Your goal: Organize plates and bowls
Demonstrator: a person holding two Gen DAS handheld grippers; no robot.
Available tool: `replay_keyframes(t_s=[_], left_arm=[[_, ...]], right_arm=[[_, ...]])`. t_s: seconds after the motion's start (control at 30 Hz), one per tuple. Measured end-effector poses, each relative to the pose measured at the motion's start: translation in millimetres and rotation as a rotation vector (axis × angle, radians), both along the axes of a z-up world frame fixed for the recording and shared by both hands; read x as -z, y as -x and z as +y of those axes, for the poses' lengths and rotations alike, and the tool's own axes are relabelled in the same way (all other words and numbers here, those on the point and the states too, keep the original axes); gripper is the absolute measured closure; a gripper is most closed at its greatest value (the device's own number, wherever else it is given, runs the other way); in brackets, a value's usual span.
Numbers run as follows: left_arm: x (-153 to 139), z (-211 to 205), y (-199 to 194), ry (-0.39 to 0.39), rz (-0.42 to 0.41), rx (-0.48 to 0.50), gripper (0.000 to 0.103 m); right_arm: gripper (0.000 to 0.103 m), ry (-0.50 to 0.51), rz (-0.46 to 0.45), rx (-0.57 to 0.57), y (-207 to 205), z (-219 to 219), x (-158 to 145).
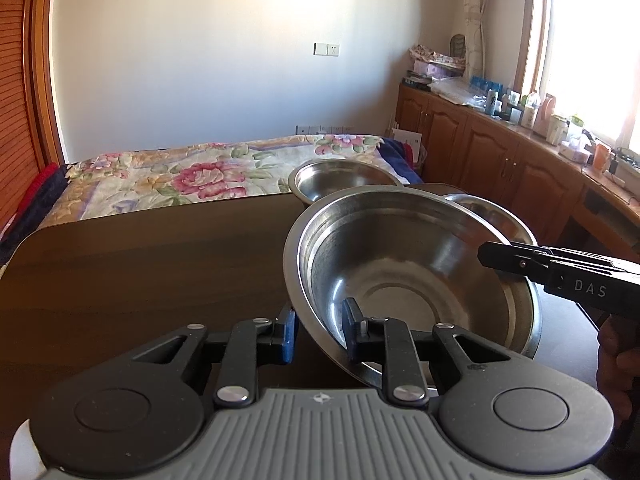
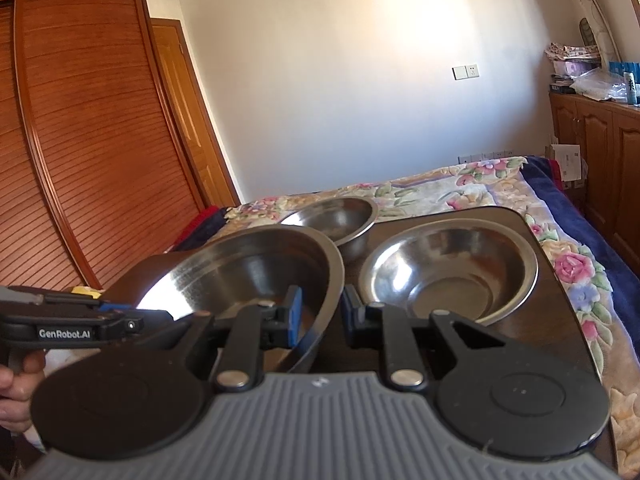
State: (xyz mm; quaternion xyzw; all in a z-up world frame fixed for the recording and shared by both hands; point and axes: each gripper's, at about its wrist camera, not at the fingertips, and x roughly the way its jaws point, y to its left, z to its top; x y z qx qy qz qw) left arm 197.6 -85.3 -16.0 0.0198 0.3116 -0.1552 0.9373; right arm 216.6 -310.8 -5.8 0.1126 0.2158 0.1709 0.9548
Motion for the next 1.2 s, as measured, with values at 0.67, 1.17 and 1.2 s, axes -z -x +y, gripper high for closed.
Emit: replay_keyframes(t_s=[0.67,1.17,1.2], left_arm=[[11,13,57,0.021,0.009,0.040,0.077],[21,15,83,0.031,0.019,0.059,0.076],[21,15,84,0.031,0.020,0.059,0.076]], right_arm=[[0.080,0.000,0.028,0.019,50,7,8],[0.080,0.007,0.042,0.025,71,6,15],[0.080,0.007,0.041,0.025,72,6,15]])
